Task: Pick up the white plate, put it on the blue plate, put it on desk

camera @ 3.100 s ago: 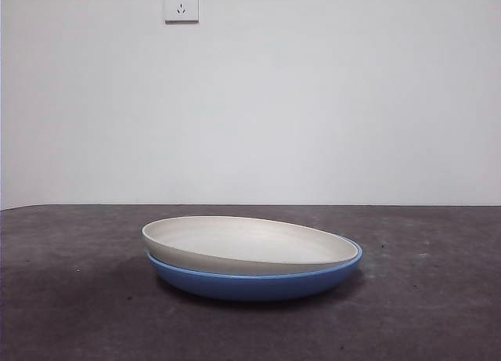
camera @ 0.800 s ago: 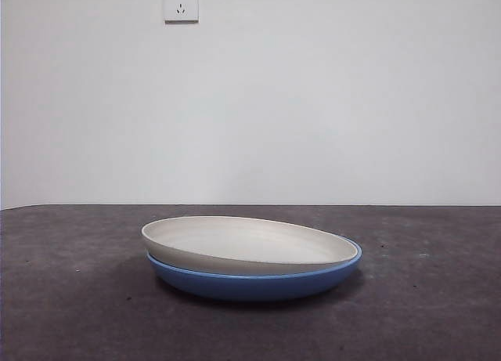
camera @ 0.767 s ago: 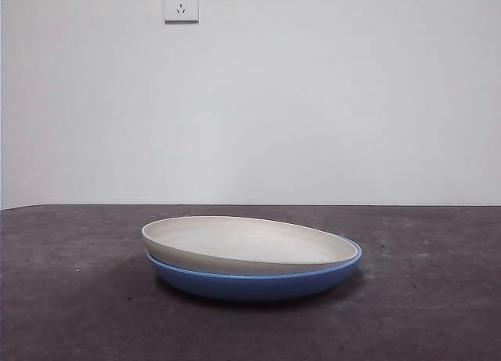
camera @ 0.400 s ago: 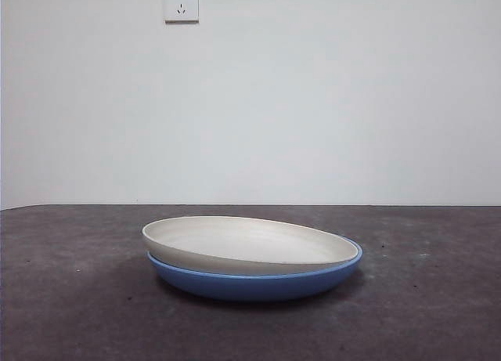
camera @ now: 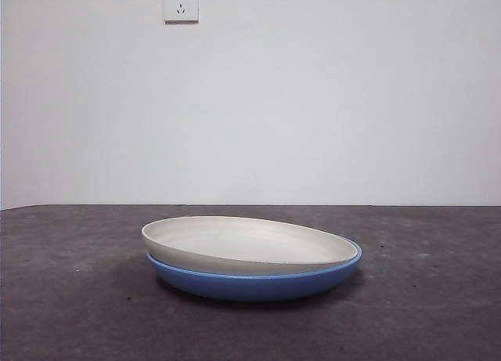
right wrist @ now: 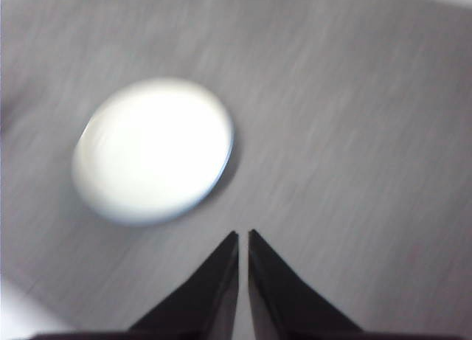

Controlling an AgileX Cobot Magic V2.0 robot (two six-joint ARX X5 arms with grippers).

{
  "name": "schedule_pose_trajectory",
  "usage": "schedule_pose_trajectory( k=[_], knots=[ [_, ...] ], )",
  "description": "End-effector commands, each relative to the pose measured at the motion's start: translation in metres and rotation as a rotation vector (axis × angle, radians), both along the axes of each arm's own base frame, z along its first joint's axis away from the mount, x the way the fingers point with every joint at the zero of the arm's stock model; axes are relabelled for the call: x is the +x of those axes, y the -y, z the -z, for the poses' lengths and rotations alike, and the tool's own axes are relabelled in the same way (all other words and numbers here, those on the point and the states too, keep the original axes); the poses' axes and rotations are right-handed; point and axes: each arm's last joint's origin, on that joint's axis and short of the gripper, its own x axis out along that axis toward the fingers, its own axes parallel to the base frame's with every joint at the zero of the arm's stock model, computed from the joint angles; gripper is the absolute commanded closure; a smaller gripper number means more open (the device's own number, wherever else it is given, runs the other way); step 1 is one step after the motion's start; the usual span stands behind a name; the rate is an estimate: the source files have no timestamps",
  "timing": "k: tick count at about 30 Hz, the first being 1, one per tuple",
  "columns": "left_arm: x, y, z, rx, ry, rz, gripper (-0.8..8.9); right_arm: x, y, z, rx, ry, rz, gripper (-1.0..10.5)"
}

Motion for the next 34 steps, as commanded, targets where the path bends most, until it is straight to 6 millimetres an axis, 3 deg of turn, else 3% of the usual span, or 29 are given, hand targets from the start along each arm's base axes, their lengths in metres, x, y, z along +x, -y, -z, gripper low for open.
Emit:
schedule_pose_trajectory(
  k=[1,6,11,15,24,34],
  knots=[
    [0.001,0.000,0.007,-0.001,-0.024,-0.004,8.03,0.018,-0.001,0.017,0.005,0.217,0.042,9.3],
    [0.001,0.000,0.007,-0.001,-0.023,-0.004,8.02,0.040,0.004,0.079,0.049,0.425,0.178,9.3],
    [0.001,0.000,0.007,-0.001,-0.024,-0.003,8.02,0.051,0.008,0.140,0.051,0.522,0.238,9.3],
    [0.001,0.000,0.007,-0.001,-0.023,-0.004,8.02,0.055,0.010,0.171,0.030,0.514,0.308,9.3],
    [0.001,0.000,0.007,-0.001,-0.024,-0.004,8.02,0.059,0.014,0.202,-0.027,0.422,0.419,9.3],
    [0.001,0.000,0.007,-0.001,-0.023,-0.004,8.02,0.058,0.016,0.209,-0.068,0.357,0.479,9.3]
  ],
)
